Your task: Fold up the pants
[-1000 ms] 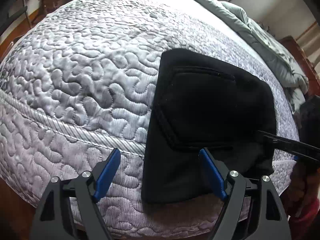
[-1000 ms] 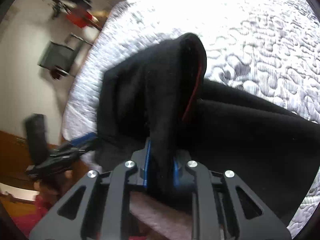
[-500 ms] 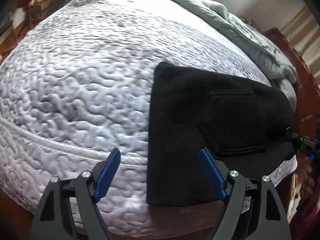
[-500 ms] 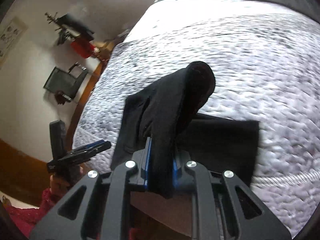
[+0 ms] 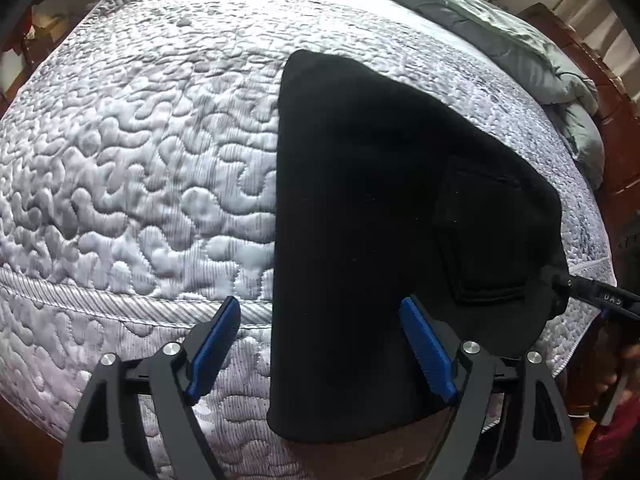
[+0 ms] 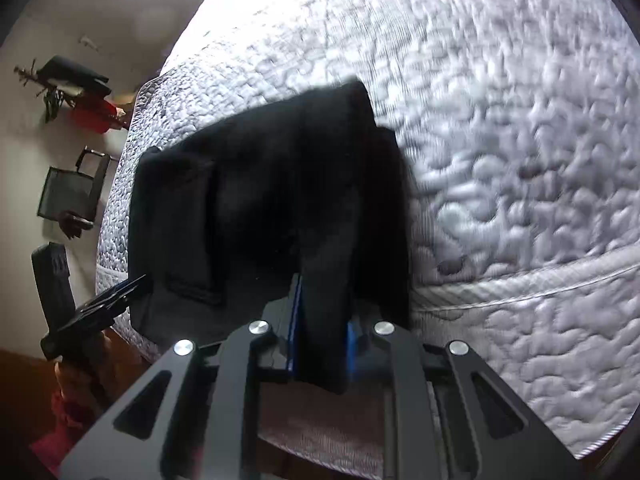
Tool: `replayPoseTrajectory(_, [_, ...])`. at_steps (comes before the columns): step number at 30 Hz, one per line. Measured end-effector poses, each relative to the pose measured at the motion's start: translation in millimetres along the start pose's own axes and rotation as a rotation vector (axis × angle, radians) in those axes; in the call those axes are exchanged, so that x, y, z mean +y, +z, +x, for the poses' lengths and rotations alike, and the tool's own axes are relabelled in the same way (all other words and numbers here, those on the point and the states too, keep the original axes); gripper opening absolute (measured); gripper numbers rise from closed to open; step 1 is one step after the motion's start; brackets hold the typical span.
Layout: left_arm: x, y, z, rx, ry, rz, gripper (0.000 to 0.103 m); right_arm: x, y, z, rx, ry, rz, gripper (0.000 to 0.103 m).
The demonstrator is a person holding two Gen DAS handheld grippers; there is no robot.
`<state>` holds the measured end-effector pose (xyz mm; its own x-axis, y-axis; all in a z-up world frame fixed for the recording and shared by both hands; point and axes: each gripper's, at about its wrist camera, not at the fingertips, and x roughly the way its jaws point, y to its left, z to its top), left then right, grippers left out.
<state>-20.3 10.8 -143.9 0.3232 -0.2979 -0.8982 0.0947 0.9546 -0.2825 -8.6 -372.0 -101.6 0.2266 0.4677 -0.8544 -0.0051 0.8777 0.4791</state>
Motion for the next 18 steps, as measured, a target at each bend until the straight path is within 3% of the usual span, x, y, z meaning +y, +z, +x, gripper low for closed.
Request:
replayPoseTrajectory(2, [1.1, -0.3, -0.1, 0.002, -0.002, -0.001, 0.085, 2.3, -0.8, -0.6, 0.006, -0.005, -0.026, 0.022])
replayPoseTrajectory(4, [-0.2, 1.7, -4.9, -0.002, 0.004, 0.000, 0.084, 7.7, 0.1, -6.9, 0.010, -0.029, -0.057, 0.040])
replayPoseTrajectory(8, [-8.8, 11.8, -23.4, -0.057, 0.028, 0.038, 0.084, 18.5, 13.4, -36.1, -0.060, -0.013, -0.084, 0.047])
replayPoseTrajectory(16, [-31.2, 39.5, -20.9, -0.069, 0.036, 0.074, 0.084, 19.2, 68.5, -24.8, -0.060, -0.025, -0.056, 0.046])
replayPoseTrajectory(17, [-32.7, 41.3, -17.9, -0.064, 0.042, 0.076, 0.084, 15.4, 76.3, -18.5, -0.053, -0.016, -0.037, 0.043])
replayPoseTrajectory(18, [-33.3, 42.1, -14.2, -0.057, 0.048, 0.077, 0.084, 13.4, 80.6, -15.1, -0.047, 0.005, -0.030, 0.032])
